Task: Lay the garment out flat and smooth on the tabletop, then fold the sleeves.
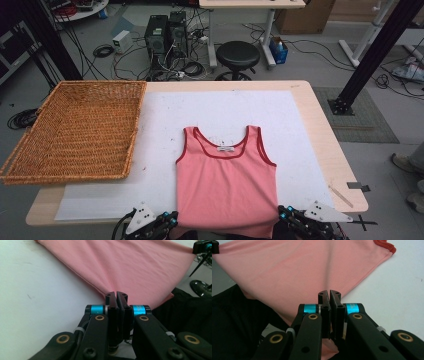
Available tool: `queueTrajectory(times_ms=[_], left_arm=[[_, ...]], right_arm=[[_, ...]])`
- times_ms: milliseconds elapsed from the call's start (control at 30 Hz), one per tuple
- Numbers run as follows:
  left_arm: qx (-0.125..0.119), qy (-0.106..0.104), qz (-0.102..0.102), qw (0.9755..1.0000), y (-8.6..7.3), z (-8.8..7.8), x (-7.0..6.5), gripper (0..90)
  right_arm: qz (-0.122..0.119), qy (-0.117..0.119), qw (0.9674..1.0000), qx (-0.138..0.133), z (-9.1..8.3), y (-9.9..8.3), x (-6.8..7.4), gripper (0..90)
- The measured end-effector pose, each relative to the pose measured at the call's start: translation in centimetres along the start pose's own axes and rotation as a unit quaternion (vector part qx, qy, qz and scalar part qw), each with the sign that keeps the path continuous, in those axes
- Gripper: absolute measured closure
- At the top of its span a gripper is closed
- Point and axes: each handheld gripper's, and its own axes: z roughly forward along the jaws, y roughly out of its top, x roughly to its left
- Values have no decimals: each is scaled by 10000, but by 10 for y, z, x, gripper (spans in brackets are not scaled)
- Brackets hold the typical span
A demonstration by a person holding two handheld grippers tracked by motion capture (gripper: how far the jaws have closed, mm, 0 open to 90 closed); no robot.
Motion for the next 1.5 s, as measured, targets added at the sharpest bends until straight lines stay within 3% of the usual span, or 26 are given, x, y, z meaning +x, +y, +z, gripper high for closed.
queueTrajectory(times_ms=[100, 200, 267, 300, 367, 400, 433, 467, 700, 967, 1133, 1267, 1300, 1333, 1467, 1500], left_arm=[[-98, -63, 92, 9999, 1, 0, -2, 840], [-358, -55, 23, 9993, 11, 1, 6, 592], [-510, -35, 108, 9986, 21, 1, 11, 507], [-510, -35, 108, 9986, 21, 1, 11, 491], [-702, -39, 210, 9973, 37, 1, 18, 458], [-702, -39, 210, 9973, 37, 1, 18, 440], [-896, 28, 344, 9954, 53, 1, 24, 405], [-951, 17, 350, 9949, 60, 2, 28, 389], [-1114, -126, 436, 9927, 100, 17, 49, 383], [-1017, -313, 301, 9939, 110, 37, 64, 375], [-1086, -425, 300, 9927, 125, 44, 73, 375], [-1094, -393, 321, 9927, 132, 51, 80, 381], [-1141, -524, 210, 9919, 141, 63, 95, 381], [-1120, -555, 225, 9919, 144, 67, 99, 383], [-960, -595, 287, 9932, 153, 83, 112, 407], [-890, -445, 299, 9946, 159, 94, 121, 428]], right_arm=[[-34, 74, 9999, -130, -5, 1, -2, 801], [-13, 147, 9994, -300, -8, 12, -10, 701], [-56, 106, 9990, -425, -8, 24, -15, 599], [-56, 106, 9990, -425, -8, 24, -15, 599], [-58, 212, 9985, -507, -6, 43, -25, 529], [-58, 212, 9985, -507, -6, 43, -25, 529], [-57, 249, 9978, -608, -2, 66, -35, 431], [-69, 225, 9978, -626, 1, 73, -39, 412], [-21, 172, 9976, -669, 11, 100, -53, 356], [-4, 281, 9980, -566, 22, 112, -61, 299], [41, 381, 9979, -523, 29, 118, -75, 262], [70, 481, 9977, -469, 39, 126, -85, 254], [70, 481, 9977, -469, 39, 126, -85, 253], [71, 639, 9972, -391, 54, 136, -98, 254], [120, 877, 9953, -392, 71, 147, -113, 280], [59, 866, 9959, -268, 88, 154, -124, 295]])
